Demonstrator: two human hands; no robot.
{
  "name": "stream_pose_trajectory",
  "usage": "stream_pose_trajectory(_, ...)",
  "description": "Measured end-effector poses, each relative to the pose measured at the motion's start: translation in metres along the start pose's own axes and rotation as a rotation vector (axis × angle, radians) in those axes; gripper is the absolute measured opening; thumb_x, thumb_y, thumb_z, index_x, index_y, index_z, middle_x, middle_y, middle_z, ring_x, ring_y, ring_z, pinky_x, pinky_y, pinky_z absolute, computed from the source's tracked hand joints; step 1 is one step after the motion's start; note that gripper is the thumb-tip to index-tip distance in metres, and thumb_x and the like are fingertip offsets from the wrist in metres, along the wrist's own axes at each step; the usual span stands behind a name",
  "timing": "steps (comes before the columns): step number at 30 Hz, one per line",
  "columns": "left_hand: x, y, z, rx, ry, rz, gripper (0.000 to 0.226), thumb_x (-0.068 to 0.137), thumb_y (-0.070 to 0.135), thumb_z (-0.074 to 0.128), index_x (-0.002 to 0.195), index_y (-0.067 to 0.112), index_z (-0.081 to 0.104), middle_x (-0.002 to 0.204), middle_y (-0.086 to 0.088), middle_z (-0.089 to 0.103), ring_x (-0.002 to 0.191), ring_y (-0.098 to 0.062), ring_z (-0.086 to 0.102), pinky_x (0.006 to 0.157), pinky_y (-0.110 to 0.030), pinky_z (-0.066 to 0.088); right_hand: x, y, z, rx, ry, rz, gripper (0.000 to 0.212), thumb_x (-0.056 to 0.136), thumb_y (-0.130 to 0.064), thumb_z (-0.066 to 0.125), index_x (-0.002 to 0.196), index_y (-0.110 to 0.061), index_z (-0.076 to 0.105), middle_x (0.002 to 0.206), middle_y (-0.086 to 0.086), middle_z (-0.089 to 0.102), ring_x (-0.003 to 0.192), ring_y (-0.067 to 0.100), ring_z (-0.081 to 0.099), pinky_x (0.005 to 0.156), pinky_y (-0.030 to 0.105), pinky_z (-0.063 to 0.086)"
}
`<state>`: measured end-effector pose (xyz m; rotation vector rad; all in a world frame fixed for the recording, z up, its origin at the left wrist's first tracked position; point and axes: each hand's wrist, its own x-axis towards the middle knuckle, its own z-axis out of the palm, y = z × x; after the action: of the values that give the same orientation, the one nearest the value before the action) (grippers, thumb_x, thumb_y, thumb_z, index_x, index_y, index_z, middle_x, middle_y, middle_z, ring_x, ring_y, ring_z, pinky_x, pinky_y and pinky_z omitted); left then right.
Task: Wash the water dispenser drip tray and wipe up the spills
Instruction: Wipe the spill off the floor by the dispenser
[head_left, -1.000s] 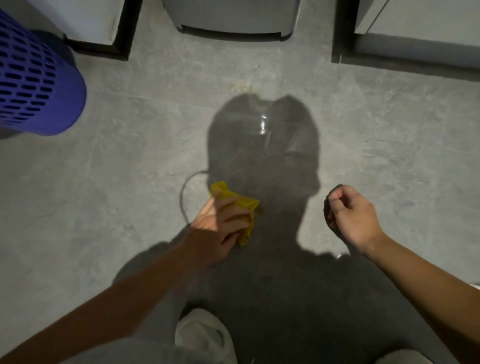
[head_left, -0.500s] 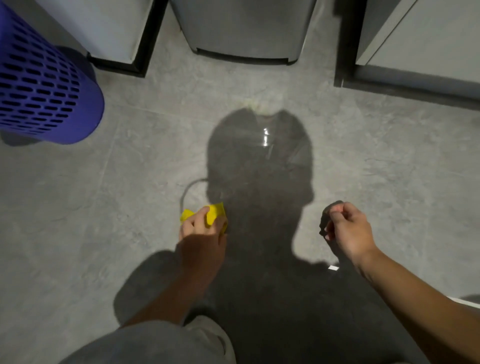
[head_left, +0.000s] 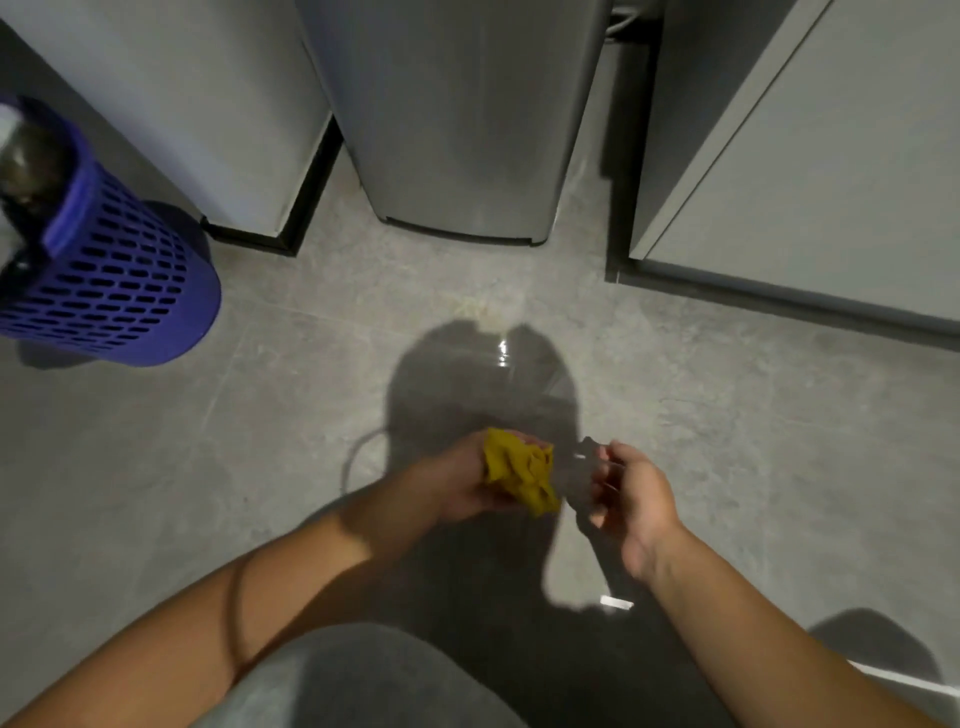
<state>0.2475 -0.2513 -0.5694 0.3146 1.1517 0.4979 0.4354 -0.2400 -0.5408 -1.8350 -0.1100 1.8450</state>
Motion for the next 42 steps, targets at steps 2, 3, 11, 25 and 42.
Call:
stream_pose_trajectory(2,-0.032,0.032,-0.001,-0.150,-0.015,-0.010,0.027,0.096,0.002,0.044,0.095,0.013,0.069,0.083,-0.005,0.074,0.073,-0.018,0.072,0.065,-0.029,0.059,-0.022,-0.022,-0.002,0.024,-0.014,0.006,0.020,0.099,-0.030,0.046,0.083,-0.024,0.056,0.058,-0.010,0.039,0.046,0.009,0.035,0.041,0.020,0.019)
stream_pose_trajectory(3,-0.053,0.050,0.003,-0.211,0.003,-0.014,0.026,0.091,-0.003,0.043,0.091,0.010,0.066,0.081,-0.007,0.072,0.071,-0.020,0.072,0.063,-0.029,0.061,-0.039,-0.033,-0.004,0.029,-0.014,-0.002,0.017,0.099,-0.029,0.046,0.087,-0.022,0.056,0.059,-0.008,0.039,0.048,0.010,0.034,0.042,0.022,0.020)
stream_pose_trajectory(11,-0.285,0.215,0.106,-0.202,0.209,-0.049,0.027,0.087,0.040,0.062,0.086,0.021,0.081,0.101,-0.008,0.080,0.086,-0.022,0.075,0.080,-0.033,0.053,-0.277,-0.154,-0.008,0.134,0.010,0.001,0.010,0.094,-0.016,0.054,0.094,-0.010,0.062,0.059,0.000,0.047,0.044,0.013,0.039,0.043,0.023,0.025)
stream_pose_trajectory(25,-0.570,0.477,0.404,-0.106,0.099,0.181,0.021,0.063,-0.022,0.046,0.063,-0.001,0.042,0.075,-0.005,0.036,0.047,-0.017,0.034,0.045,-0.020,0.033,-0.672,-0.432,-0.044,0.110,-0.023,-0.245,0.016,0.094,-0.021,0.061,0.095,-0.007,0.067,0.060,0.004,0.053,0.047,0.016,0.046,0.045,0.025,0.032)
stream_pose_trajectory(42,-0.431,0.613,0.580,0.124,0.472,0.387,0.031,0.088,-0.005,0.054,0.103,0.010,0.075,0.072,-0.013,0.069,0.048,-0.026,0.055,0.051,-0.028,0.036,-0.587,-0.701,-0.157,-0.298,-0.042,-0.479,0.019,0.098,-0.016,0.054,0.089,-0.006,0.067,0.061,0.004,0.060,0.050,0.015,0.055,0.048,0.027,0.040)
